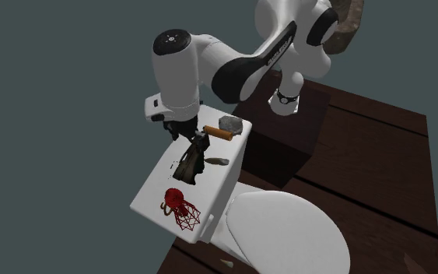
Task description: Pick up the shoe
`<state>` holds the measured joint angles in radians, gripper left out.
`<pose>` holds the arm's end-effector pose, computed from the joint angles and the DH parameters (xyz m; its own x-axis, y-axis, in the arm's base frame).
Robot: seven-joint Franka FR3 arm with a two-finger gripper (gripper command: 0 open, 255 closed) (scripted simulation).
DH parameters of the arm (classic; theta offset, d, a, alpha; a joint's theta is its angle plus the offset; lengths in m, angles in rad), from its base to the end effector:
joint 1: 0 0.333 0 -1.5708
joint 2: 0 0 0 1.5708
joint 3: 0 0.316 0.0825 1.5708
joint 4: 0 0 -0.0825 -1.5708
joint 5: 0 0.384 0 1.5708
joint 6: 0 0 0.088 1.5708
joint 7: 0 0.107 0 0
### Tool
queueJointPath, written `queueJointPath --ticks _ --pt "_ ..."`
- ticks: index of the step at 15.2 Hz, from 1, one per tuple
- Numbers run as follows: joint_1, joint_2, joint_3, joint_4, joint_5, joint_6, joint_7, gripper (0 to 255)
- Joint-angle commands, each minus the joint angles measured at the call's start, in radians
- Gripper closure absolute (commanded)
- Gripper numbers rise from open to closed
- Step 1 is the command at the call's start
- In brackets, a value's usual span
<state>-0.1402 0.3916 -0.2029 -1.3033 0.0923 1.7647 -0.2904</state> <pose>0.6532 -0.1976 0.5314 0.9957 -0.0485 0.0783 -0.0493 -0.9988 0.0081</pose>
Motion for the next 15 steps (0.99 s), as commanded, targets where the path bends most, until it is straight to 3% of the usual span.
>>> queueJointPath --ticks 1,9,10,15 --pt "-0.010 0.044 -0.001 0.044 0.007 -0.001 -0.004 0" --pt "-0.004 0.037 0.000 -0.055 0.006 0.091 -0.007 0" --pt "-0.004 0.036 0.000 -0.058 0.006 0.093 -0.007 255" --pt "-0.005 0.037 0.000 -0.056 0.007 0.092 -0.007 255"
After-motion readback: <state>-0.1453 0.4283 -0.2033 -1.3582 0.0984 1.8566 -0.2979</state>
